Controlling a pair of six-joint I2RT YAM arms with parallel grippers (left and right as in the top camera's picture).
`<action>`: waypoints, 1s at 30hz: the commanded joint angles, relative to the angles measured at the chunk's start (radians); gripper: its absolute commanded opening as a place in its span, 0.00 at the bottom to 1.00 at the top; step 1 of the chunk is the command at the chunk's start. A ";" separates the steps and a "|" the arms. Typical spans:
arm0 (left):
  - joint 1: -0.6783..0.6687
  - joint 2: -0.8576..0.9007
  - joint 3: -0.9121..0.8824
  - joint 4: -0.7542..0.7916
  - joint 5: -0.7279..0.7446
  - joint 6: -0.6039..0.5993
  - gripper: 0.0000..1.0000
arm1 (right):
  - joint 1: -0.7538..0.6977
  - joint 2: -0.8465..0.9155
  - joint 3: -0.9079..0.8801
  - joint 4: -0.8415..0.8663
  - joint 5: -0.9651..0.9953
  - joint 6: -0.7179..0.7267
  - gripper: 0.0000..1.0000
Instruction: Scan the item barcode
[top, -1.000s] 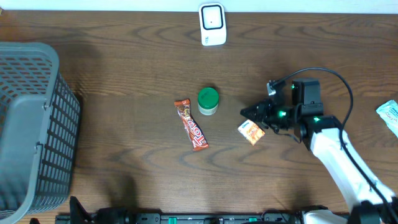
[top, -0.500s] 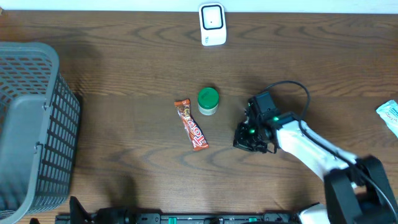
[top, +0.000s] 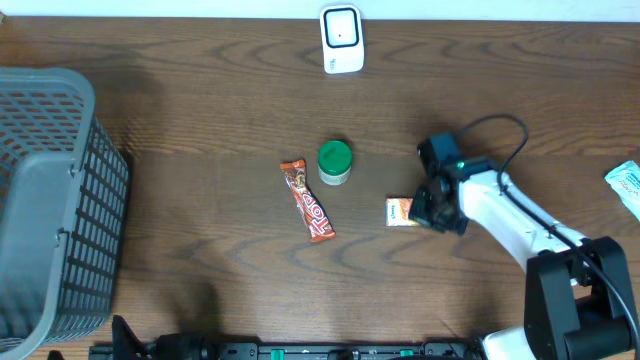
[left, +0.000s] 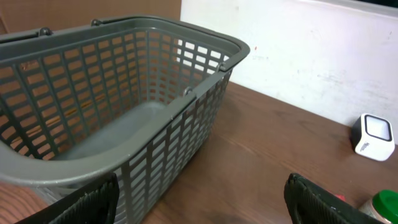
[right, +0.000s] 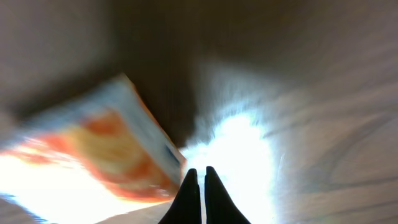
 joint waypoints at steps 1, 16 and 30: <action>-0.004 -0.001 -0.001 0.004 0.013 -0.002 0.85 | -0.004 -0.001 0.127 -0.068 0.006 -0.071 0.01; -0.004 -0.001 -0.001 0.004 0.013 -0.002 0.85 | 0.036 0.014 0.257 -0.215 -0.108 -0.301 0.99; -0.004 -0.001 -0.001 0.004 0.013 -0.002 0.85 | 0.097 0.232 0.257 -0.134 0.006 -0.331 0.99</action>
